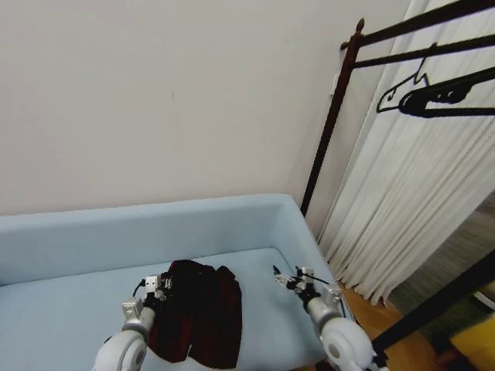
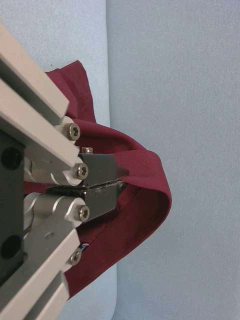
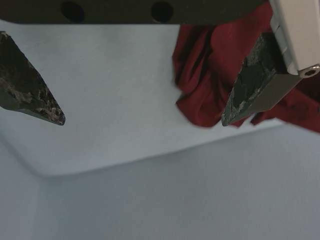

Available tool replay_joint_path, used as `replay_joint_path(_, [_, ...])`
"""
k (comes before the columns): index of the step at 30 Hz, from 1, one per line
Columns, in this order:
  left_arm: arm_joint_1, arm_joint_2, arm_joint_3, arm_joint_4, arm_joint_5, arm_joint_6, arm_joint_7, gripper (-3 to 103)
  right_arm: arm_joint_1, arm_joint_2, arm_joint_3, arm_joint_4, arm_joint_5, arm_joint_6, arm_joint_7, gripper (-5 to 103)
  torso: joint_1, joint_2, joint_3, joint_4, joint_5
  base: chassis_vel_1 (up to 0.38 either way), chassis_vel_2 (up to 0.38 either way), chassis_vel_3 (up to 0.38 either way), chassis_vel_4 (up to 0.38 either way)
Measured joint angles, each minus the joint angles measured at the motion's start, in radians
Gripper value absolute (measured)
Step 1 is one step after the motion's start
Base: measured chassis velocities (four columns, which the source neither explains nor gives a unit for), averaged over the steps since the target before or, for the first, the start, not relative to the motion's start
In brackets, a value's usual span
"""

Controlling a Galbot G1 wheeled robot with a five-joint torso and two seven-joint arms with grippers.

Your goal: Pick up the clothes from the sofa and hang them on the clothes hanger.

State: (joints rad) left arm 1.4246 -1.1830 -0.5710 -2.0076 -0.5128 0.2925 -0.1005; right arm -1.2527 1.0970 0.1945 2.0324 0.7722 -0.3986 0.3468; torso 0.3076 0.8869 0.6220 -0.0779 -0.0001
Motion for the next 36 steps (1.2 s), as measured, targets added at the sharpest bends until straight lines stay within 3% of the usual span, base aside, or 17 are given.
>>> replay_joint_path(5, [-0.009, -0.001, -0.002, 0.001, -0.001, 0.004, -0.005, 0, 0.109, 0.032, -0.144, -0.148, 0.029, -0.001, 0.011, 95, 0.0, 0.0, 0.0, 0.0, -0.0001, 0.0, 0.0, 0.0, 0.0])
replay_joint_path(16, [-0.011, -0.007, -0.017, -0.003, 0.0, 0.004, -0.006, 0, 0.179, 0.1, -0.264, -0.292, 0.051, -0.006, 0.003, 93, 0.0, 0.0, 0.0, 0.0, -0.0001, 0.0, 0.0, 0.0, 0.0])
replay_joint_path(36, [0.006, -0.007, -0.037, -0.033, -0.001, 0.004, -0.007, 0, 0.221, 0.193, -0.297, -0.409, 0.085, -0.001, -0.012, 82, 0.0, 0.0, 0.0, -0.0001, 0.0, 0.0, 0.0, 0.0, 0.0])
